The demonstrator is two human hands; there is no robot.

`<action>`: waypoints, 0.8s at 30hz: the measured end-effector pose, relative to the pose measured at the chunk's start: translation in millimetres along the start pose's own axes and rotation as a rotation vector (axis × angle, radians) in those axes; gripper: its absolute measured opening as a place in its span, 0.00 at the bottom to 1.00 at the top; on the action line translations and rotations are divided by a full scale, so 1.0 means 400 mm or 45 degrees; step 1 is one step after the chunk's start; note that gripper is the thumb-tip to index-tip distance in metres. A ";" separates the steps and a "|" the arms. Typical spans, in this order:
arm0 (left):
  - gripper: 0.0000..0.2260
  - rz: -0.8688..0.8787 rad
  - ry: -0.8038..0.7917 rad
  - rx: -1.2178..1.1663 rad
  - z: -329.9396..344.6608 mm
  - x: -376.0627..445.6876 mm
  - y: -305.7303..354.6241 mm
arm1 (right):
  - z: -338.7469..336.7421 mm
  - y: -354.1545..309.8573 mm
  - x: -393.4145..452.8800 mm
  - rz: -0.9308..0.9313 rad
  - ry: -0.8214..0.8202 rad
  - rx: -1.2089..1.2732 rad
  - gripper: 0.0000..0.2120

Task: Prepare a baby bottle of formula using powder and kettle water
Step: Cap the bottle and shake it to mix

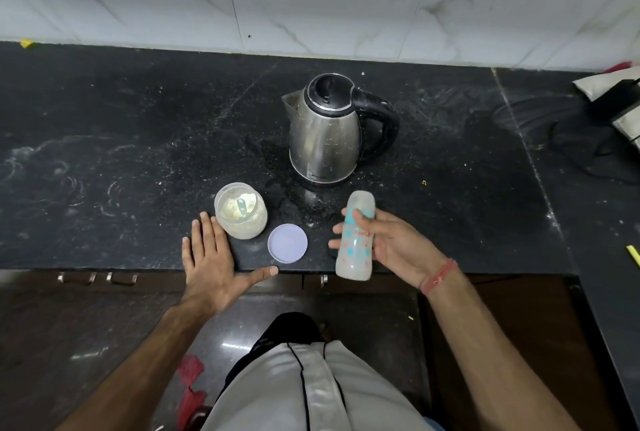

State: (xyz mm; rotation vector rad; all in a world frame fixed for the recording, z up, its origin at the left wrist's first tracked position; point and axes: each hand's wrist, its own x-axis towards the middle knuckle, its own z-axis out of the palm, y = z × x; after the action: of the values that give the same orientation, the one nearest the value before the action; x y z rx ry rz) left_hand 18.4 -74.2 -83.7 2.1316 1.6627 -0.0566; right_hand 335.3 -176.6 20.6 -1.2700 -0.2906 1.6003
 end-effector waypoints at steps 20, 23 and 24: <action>0.79 0.007 0.012 0.029 0.002 0.004 -0.002 | 0.006 0.047 -0.005 0.019 -0.060 0.059 0.25; 0.79 -0.003 0.010 0.014 0.003 0.004 -0.001 | -0.001 0.058 0.001 -0.015 0.022 0.253 0.27; 0.79 -0.001 0.007 0.015 0.003 0.003 0.000 | -0.001 0.056 -0.001 0.010 -0.011 0.189 0.27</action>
State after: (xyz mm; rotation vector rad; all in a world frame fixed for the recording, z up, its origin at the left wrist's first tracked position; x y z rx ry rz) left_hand 18.8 -73.7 -85.1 2.1416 1.6703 -0.0607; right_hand 323.0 -187.1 5.0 -1.1523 -0.1690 1.6036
